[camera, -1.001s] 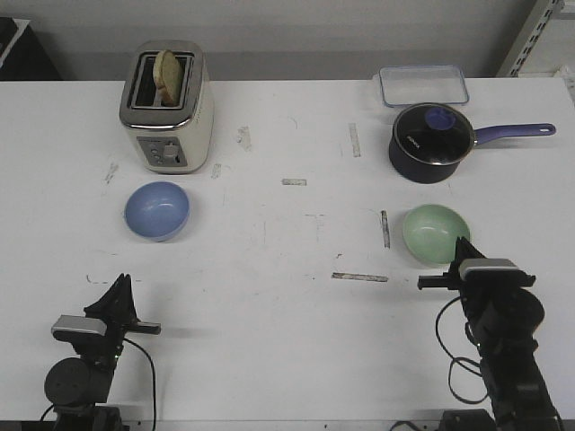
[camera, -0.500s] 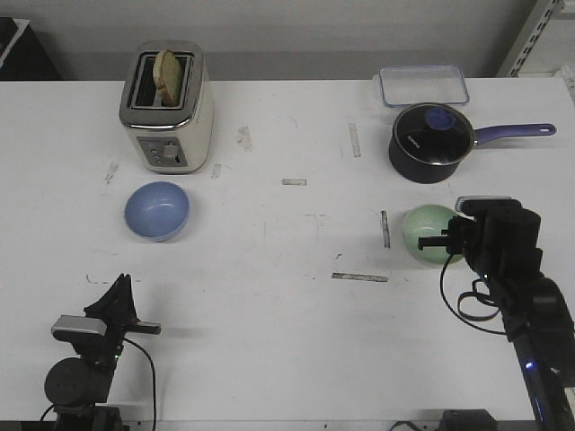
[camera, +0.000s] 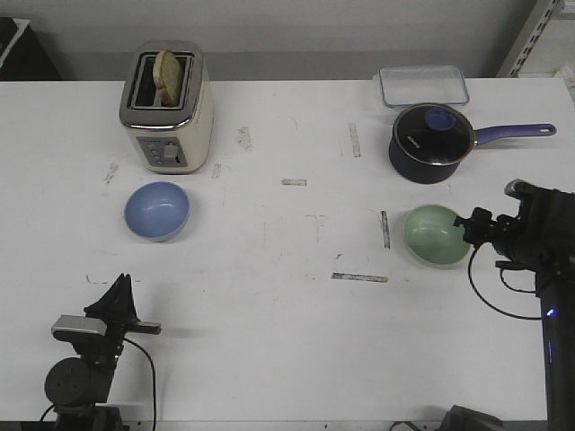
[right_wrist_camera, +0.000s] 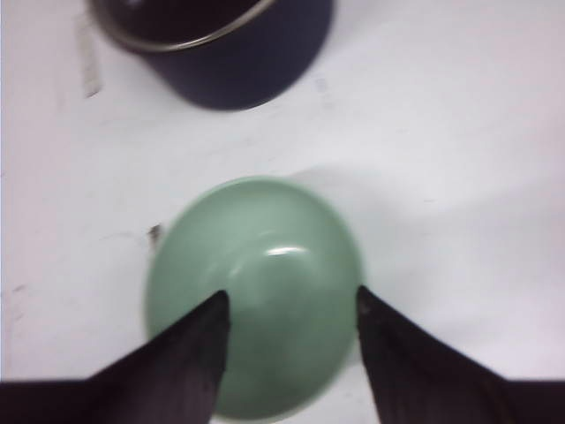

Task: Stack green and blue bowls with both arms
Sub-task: 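Reach the right gripper down to the rim of the pale green bowl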

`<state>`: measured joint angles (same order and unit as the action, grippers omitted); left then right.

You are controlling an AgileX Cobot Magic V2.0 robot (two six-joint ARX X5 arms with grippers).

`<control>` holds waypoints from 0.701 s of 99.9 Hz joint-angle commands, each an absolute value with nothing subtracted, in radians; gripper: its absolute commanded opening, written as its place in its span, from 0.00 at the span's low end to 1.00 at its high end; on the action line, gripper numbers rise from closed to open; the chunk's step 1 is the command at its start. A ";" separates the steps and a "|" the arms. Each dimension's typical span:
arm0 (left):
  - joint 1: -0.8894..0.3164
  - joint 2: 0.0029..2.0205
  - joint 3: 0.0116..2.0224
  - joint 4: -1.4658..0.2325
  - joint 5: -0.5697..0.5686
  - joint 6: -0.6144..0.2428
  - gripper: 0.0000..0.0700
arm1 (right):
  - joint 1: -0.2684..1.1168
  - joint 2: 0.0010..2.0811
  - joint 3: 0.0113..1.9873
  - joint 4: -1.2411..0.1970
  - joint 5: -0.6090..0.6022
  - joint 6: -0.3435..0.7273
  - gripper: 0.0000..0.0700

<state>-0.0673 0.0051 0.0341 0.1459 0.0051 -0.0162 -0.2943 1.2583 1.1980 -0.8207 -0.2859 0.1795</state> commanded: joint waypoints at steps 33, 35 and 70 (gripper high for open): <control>-0.066 0.003 0.012 0.158 0.007 -0.012 0.00 | -0.353 1.337 1.192 -0.809 -0.292 0.158 0.80; -0.066 0.003 0.012 0.158 0.007 -0.011 0.00 | -0.353 1.343 1.189 -0.807 -0.292 0.158 0.80; -0.066 0.003 0.012 0.158 0.007 -0.011 0.00 | -0.351 1.430 1.066 -0.696 -0.369 0.160 0.79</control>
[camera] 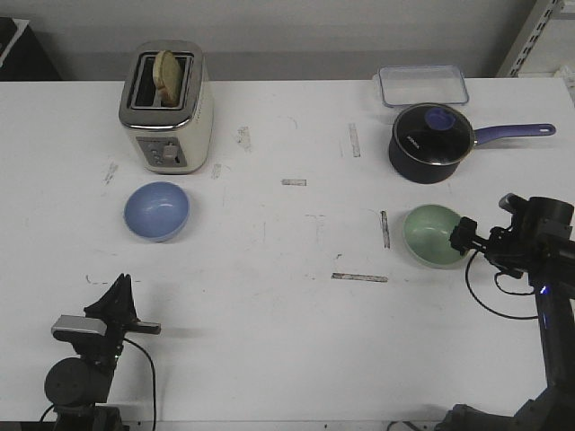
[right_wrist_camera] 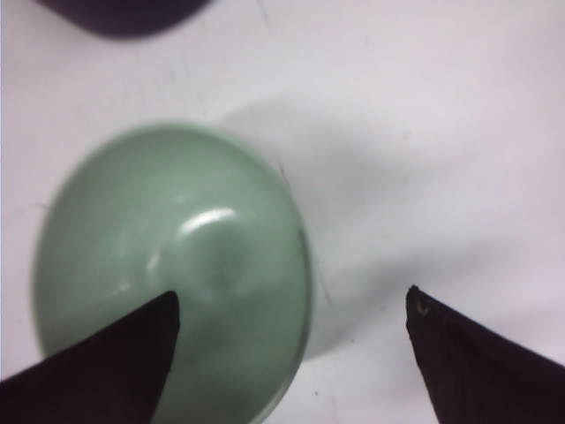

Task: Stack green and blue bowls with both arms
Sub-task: 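Reach the right gripper down to the rim of the pale green bowl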

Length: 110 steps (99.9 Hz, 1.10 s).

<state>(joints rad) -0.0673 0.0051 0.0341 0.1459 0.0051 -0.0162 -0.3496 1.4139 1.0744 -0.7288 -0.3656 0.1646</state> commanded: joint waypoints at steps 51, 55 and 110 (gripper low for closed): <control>-0.066 0.003 0.012 0.159 0.007 -0.012 0.00 | -0.319 1.510 1.028 -0.591 -0.390 0.179 0.48; -0.066 0.003 0.012 0.158 0.007 -0.012 0.00 | -0.320 1.515 1.028 -0.586 -0.392 0.187 0.41; -0.066 0.003 0.012 0.158 0.007 -0.012 0.00 | -0.319 1.474 1.032 -0.572 -0.395 0.218 0.00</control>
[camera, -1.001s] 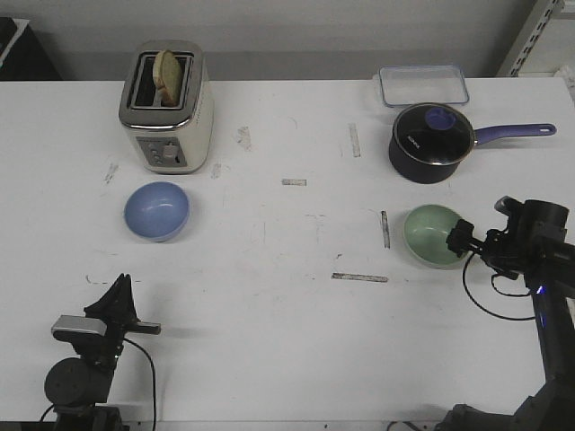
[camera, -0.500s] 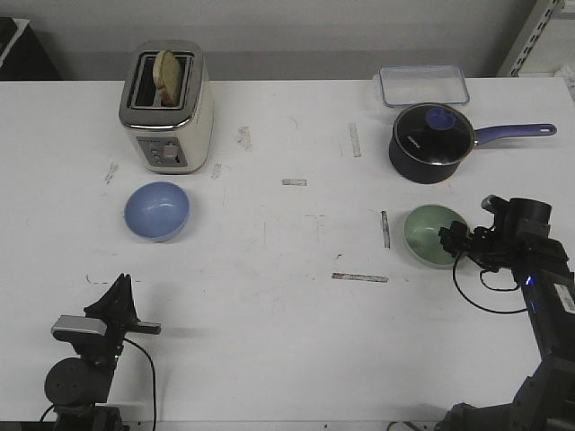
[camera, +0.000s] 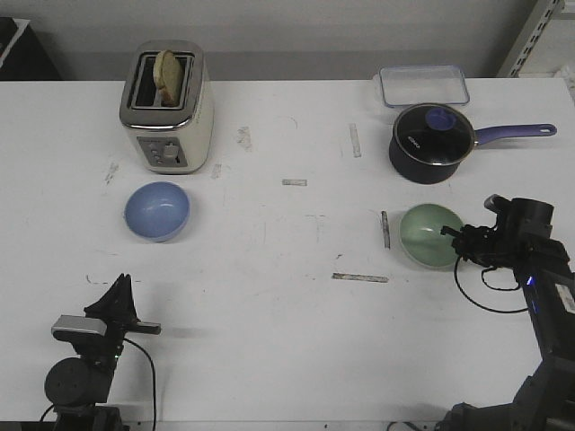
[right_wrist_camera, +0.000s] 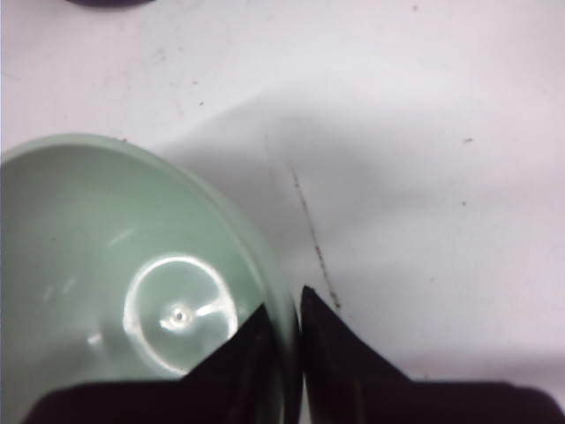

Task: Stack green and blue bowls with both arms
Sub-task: 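Reach the right gripper down to the rim of the pale green bowl, then drag the green bowl with the right gripper toward the table center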

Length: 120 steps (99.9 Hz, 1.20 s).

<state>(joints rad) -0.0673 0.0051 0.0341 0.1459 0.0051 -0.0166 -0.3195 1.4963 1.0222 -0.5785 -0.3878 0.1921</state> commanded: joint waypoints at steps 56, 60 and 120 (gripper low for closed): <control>-0.066 0.003 0.012 0.158 0.007 -0.012 0.00 | 0.105 1.320 1.036 -0.566 -0.233 0.494 0.00; -0.066 0.003 0.012 0.158 0.007 -0.012 0.00 | 0.157 1.324 1.036 -0.558 -0.202 0.521 0.00; -0.066 0.003 0.012 0.158 0.007 -0.011 0.00 | 0.517 1.498 1.048 -0.456 -0.127 0.712 0.00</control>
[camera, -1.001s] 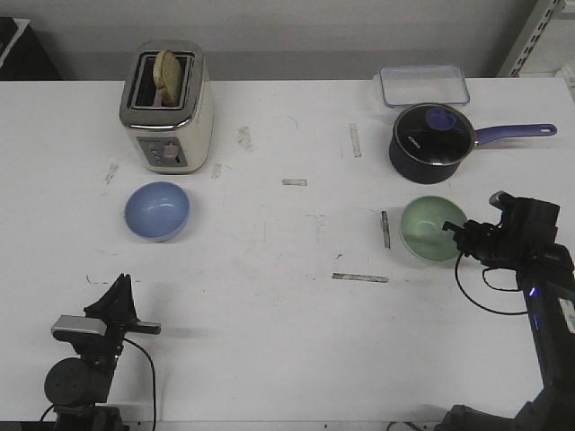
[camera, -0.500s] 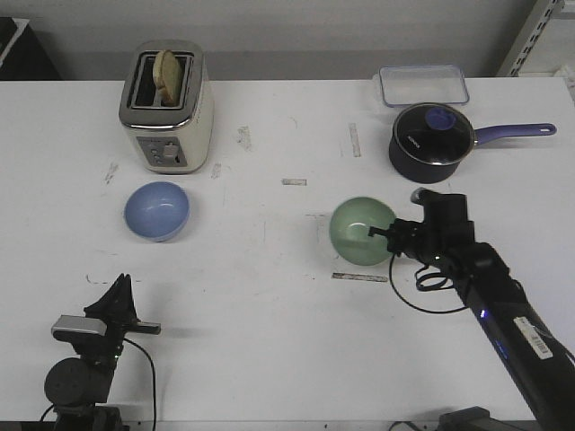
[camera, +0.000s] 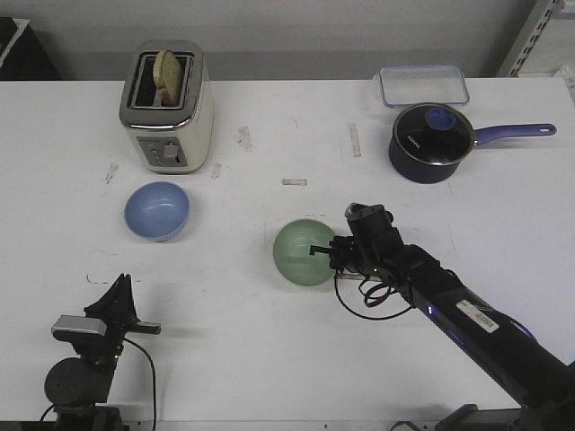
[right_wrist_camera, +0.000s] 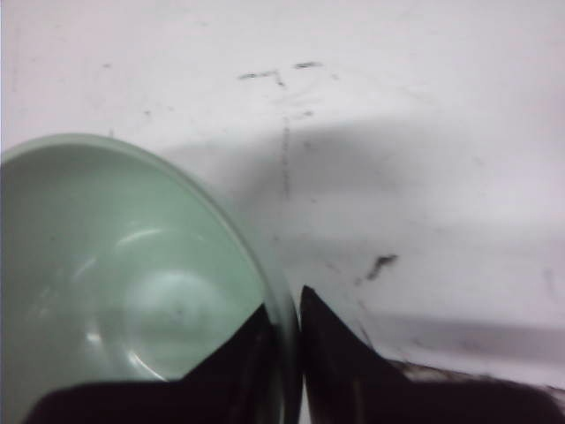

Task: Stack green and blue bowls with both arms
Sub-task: 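Drag the green bowl with the right gripper toward the table center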

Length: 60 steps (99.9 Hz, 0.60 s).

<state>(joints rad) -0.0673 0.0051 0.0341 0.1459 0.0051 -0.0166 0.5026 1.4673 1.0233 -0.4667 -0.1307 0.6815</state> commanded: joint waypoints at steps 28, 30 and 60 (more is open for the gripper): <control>-0.066 0.003 0.012 0.158 0.007 -0.012 0.00 | 0.554 1.544 1.049 -0.429 -0.130 0.716 0.00; -0.066 0.003 0.012 0.159 0.007 -0.011 0.00 | 0.556 1.546 1.049 -0.426 -0.130 0.715 0.00; -0.066 0.003 0.012 0.158 0.007 -0.012 0.00 | 0.563 1.547 1.049 -0.419 -0.125 0.714 0.27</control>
